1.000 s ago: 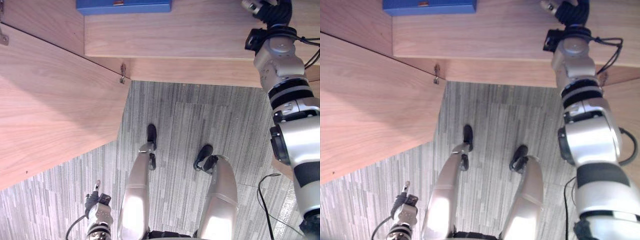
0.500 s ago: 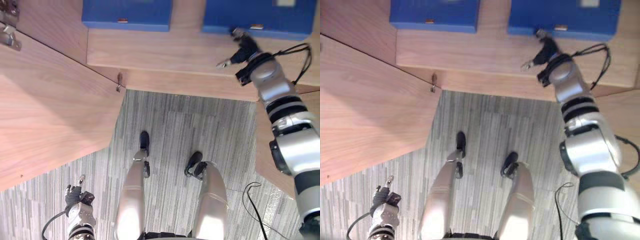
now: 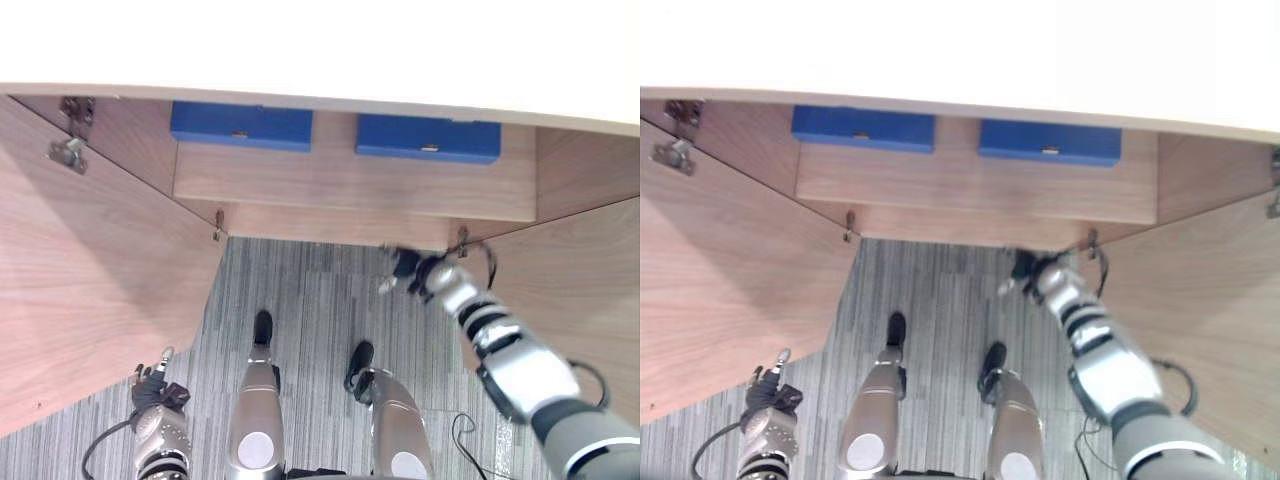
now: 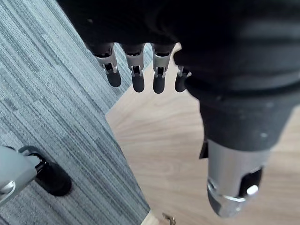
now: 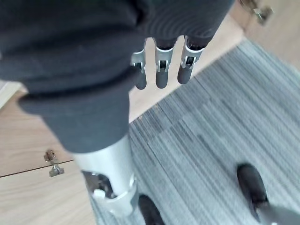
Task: Walk over to the cabinet, pick up the folder, carry it to the office cabinet, place the folder inside the office cabinet, then close the office cabinet door
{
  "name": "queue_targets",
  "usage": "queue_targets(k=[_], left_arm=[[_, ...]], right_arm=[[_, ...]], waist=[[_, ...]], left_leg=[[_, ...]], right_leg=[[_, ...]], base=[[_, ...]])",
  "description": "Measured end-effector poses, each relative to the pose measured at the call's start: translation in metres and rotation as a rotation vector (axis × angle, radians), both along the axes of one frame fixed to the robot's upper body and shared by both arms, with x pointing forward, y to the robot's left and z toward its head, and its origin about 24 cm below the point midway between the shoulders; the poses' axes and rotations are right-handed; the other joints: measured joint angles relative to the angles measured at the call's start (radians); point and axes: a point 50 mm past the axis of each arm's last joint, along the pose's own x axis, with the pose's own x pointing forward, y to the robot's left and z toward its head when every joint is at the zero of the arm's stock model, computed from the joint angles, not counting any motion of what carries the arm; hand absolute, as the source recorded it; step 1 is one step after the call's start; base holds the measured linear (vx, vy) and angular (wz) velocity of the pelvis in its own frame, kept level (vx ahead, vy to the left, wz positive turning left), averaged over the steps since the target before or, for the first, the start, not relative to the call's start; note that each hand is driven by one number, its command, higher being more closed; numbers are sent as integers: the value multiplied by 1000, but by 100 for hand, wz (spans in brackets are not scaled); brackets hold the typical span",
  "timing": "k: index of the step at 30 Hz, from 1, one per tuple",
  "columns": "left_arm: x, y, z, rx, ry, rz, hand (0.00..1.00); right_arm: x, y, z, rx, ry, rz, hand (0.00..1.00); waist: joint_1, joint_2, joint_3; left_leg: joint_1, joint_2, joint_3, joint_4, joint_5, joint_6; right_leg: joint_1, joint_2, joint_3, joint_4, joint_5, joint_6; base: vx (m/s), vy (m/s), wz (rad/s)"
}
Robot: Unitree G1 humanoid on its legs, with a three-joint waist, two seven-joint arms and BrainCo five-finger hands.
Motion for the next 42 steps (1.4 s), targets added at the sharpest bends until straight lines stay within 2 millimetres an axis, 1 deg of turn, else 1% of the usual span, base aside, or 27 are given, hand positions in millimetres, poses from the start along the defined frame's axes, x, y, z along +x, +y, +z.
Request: queue_targets(k=[1,3,6,8,9,10,11,12,13,14,15,16,17,18,19,20,21,22,24,25,28,32,34,36,38,41,42], left_arm=[[-2,-8,-5,-2,32,-29,0],[-5,-22,-12,-5,76,-78,0],[-9,-36,-21,17,161,-155,0],[-20,-39,-28,70,255,-210,0],[-31,-41,-35,89,323,-237,0],[-37,-41,-38,94,355,-246,0],[-47,-43,-44,93,406,-264,0],[-54,-46,-48,85,440,-275,0],[-61,-51,-52,69,470,-289,0],[-66,-58,-56,47,494,-302,0],[-67,-60,-57,42,498,-303,0],[-71,-61,-58,37,506,-302,0],[-73,-60,-59,37,511,-301,0],[-75,-62,-59,32,515,-304,0],[-74,-66,-60,27,513,-325,0],[-72,-71,-60,23,506,-347,0],[-69,-75,-60,28,504,-385,0],[-68,-77,-60,32,501,-405,0],[-67,-79,-61,41,505,-442,0],[-68,-80,-61,49,513,-471,0],[-72,-75,-62,54,533,-495,0],[-73,-76,-63,72,546,-542,0],[-71,-78,-63,84,546,-580,0],[-69,-80,-62,102,547,-631,0],[-68,-78,-62,132,552,-688,0],[-68,-75,-61,151,558,-713,0],[-68,-73,-61,162,561,-723,0]], right_arm=[[-13,2,-17,66,37,-56,0],[-31,-2,-39,148,69,-175,0],[-65,-14,-70,249,91,-426,0],[-104,-23,-98,306,151,-607,0],[-130,-26,-114,352,194,-720,0],[-144,-26,-122,384,220,-784,0],[-173,-27,-136,432,271,-905,0],[-193,-28,-144,448,307,-979,0],[-215,-30,-151,479,341,-1083,0],[-231,-32,-156,507,359,-1179,0],[-237,-33,-157,521,361,-1225,0],[-249,-35,-160,558,362,-1317,0],[-257,-35,-162,567,364,-1356,0],[-267,-36,-163,572,367,-1402,0],[-273,-37,-164,578,366,-1429,0],[-276,-38,-164,573,370,-1438,0],[-280,-37,-165,577,380,-1455,0],[-281,-37,-166,585,378,-1472,0],[-285,-37,-166,597,379,-1509,0],[-288,-37,-167,596,391,-1521,0],[-287,-37,-167,597,394,-1520,0],[-280,-45,-165,582,370,-1506,0],[-265,-57,-159,570,313,-1484,0],[-238,-75,-146,558,196,-1431,0],[-195,-100,-117,554,-11,-1349,0],[-158,-121,-85,525,-178,-1264,0],[-139,-133,-66,506,-264,-1226,0]], waist=[[0,-1,-24],[-5,2,-64],[-32,-1,-117],[-51,-19,-153],[-67,-27,-182],[-76,-30,-193],[-89,-36,-217],[-95,-36,-226],[-105,-30,-227],[-118,-16,-235],[-120,-7,-238],[-124,2,-238],[-126,-5,-244],[-126,-5,-265],[-138,2,-281],[-142,-3,-301],[-139,-1,-317],[-143,-3,-318],[-143,1,-323],[-144,-3,-329],[-144,-2,-334],[-145,4,-334],[-145,10,-333],[-145,14,-331],[-145,22,-326],[-145,32,-319],[-145,39,-316]], left_leg=[[29,4,29,2,-16,4],[65,5,31,20,-49,7],[114,-9,49,63,-115,22],[175,-31,86,70,-166,38],[207,-41,116,68,-183,44],[228,-42,137,66,-190,44],[266,-48,174,54,-200,47],[295,-51,201,46,-207,49],[340,-44,256,28,-208,48],[367,-26,314,15,-197,50],[382,-13,345,12,-195,48],[432,12,405,7,-196,44],[452,10,430,6,-201,37],[483,21,473,5,-212,26],[494,31,495,-8,-213,30],[496,30,523,-29,-218,38],[498,33,562,-45,-209,29],[505,30,583,-51,-204,28],[525,29,605,-76,-198,18],[532,28,602,-92,-204,7],[553,24,572,-121,-210,4],[555,32,524,-123,-220,8],[554,32,516,-122,-219,5],[549,27,483,-122,-219,0],[546,13,463,-126,-223,-1],[544,-1,452,-129,-223,0],[542,-7,435,-130,-223,0]], right_leg=[[20,15,31,-38,27,4],[57,36,83,-100,75,16],[121,48,170,-207,150,35],[167,46,246,-281,194,37],[185,46,288,-317,210,28],[192,47,308,-333,215,23],[200,48,343,-346,223,17],[205,48,353,-350,228,9],[215,40,306,-355,232,-36],[222,10,145,-349,221,-138],[221,-7,53,-334,203,-169],[218,-45,-105,-274,195,-185],[223,-62,-164,-246,228,-190],[225,-53,-205,-237,280,-133],[224,-32,-216,-259,306,-99],[224,-12,-213,-316,327,-79],[225,3,-215,-382,315,-80],[224,10,-232,-387,304,-87],[234,40,-241,-435,321,-89],[252,69,-231,-495,342,-86],[253,108,-199,-514,346,-84],[253,127,-187,-514,355,-90],[253,128,-186,-514,358,-87],[253,123,-186,-514,362,-88],[251,111,-186,-514,368,-79],[251,98,-187,-514,372,-72],[251,91,-189,-514,373,-70]], base=[[12,104,-87],[-3,115,-97],[-28,192,-88],[-71,262,-112],[-62,219,-102],[-57,181,-112],[-30,134,-102],[-30,121,-128],[-5,98,-134],[-9,68,-128],[11,37,-137],[29,-11,-114],[37,-30,-142],[34,-75,-115],[8,-103,-113],[-10,-149,-100],[-27,-105,-86],[-22,-87,-92],[-27,-76,-68],[-34,-79,-51],[-1,-66,-53],[58,-4,-13],[70,44,2],[57,82,6],[46,108,7],[23,80,6],[19,72,13]])
